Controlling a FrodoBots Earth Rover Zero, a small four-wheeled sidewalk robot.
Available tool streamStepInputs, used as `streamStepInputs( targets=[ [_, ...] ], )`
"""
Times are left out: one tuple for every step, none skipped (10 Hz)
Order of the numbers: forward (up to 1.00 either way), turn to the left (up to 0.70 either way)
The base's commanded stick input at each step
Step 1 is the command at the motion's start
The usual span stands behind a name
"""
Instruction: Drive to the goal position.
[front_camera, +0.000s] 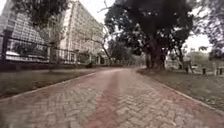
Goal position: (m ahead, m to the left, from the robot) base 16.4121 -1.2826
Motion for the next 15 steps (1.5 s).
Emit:
streamStepInputs(
  targets=[
    [0.7, 0.0],
    [0.7, 0.0],
    [0.7, 0.0],
    [0.7, 0.0],
    [0.7, 0.0],
    [0.7, 0.0],
    [0.7, 0.0],
    [0.7, 0.0],
    [0.7, 0.0],
    [0.7, 0.0],
    [0.7, 0.0],
    [0.7, 0.0],
    [0.7, 0.0],
    [0.7, 0.0],
    [0.7, 0.0]
  ],
)
